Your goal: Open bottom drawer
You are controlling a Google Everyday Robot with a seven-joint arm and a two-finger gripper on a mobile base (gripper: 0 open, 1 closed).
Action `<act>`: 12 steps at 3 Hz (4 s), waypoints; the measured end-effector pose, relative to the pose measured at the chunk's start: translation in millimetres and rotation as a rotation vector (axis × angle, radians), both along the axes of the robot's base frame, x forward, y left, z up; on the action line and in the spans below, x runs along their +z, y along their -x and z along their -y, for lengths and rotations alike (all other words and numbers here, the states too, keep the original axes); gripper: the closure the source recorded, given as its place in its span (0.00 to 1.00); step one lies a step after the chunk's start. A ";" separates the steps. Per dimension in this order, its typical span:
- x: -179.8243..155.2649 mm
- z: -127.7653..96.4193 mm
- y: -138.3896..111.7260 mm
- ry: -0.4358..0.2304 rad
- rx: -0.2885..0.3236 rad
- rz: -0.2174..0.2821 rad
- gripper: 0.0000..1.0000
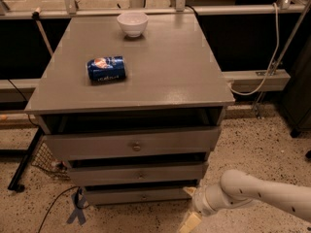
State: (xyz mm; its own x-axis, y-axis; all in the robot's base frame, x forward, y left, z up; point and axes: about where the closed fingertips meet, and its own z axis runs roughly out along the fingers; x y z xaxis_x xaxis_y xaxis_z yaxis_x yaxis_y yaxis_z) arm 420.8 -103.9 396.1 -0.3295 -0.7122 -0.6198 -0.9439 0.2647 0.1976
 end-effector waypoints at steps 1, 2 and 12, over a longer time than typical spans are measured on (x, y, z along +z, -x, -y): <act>-30.9 4.5 -18.0 0.019 -0.021 0.030 0.00; -55.2 3.5 -35.9 0.016 -0.020 0.056 0.00; -182.8 -8.4 -97.5 0.129 0.062 0.255 0.00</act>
Offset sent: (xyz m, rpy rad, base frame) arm 0.0619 -0.0053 -0.0831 -0.0116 -0.0934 -0.0220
